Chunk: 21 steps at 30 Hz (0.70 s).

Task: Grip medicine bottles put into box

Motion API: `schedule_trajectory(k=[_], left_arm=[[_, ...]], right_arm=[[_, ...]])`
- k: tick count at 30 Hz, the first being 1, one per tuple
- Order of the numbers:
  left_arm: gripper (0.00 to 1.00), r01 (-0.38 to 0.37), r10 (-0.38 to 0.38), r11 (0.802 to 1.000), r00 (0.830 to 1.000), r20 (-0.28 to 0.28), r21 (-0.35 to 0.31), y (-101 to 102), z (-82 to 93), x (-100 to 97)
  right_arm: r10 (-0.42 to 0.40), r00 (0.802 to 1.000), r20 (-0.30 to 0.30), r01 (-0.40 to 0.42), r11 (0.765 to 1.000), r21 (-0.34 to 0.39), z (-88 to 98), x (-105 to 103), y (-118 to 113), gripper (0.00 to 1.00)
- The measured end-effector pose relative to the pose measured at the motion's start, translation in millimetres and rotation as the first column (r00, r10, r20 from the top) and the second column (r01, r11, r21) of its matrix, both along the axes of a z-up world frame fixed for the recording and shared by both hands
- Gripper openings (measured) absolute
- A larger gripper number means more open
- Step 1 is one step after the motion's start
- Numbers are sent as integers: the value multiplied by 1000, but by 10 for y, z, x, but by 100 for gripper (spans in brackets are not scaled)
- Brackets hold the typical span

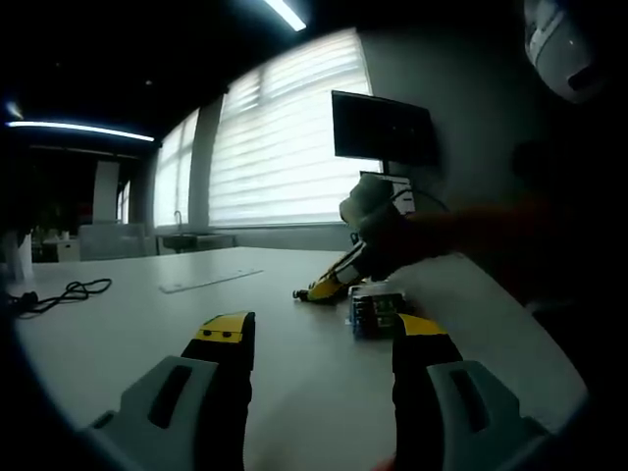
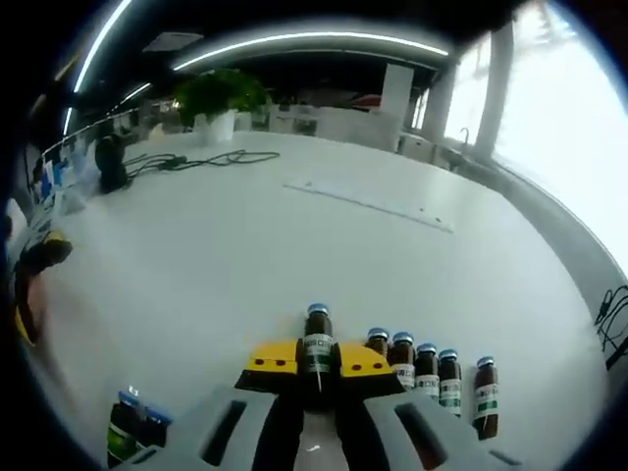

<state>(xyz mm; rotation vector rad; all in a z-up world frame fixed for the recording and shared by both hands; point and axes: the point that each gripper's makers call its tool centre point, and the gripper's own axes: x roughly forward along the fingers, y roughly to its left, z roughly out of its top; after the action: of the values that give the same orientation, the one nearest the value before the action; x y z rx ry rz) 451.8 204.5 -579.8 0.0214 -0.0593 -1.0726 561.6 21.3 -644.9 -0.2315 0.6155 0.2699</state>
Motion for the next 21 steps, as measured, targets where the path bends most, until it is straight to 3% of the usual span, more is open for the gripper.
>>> schedule_trajectory(k=[6,16,21], left_arm=[[49,1,-1,1000,1000,-3,-3,-1,4,-2],[49,-1,1,1000,1000,-5,-5,3,-5,7],[49,-2,2,1000,1000,-2,-4,5,-5,4]], right_arm=[[-14,999,30,14,1000,4,44,19,-28,8],[-8,995,98,7,1000,16,398,-68,18,7],[3,994,113,-4,1000,6,489,-127,43,7]])
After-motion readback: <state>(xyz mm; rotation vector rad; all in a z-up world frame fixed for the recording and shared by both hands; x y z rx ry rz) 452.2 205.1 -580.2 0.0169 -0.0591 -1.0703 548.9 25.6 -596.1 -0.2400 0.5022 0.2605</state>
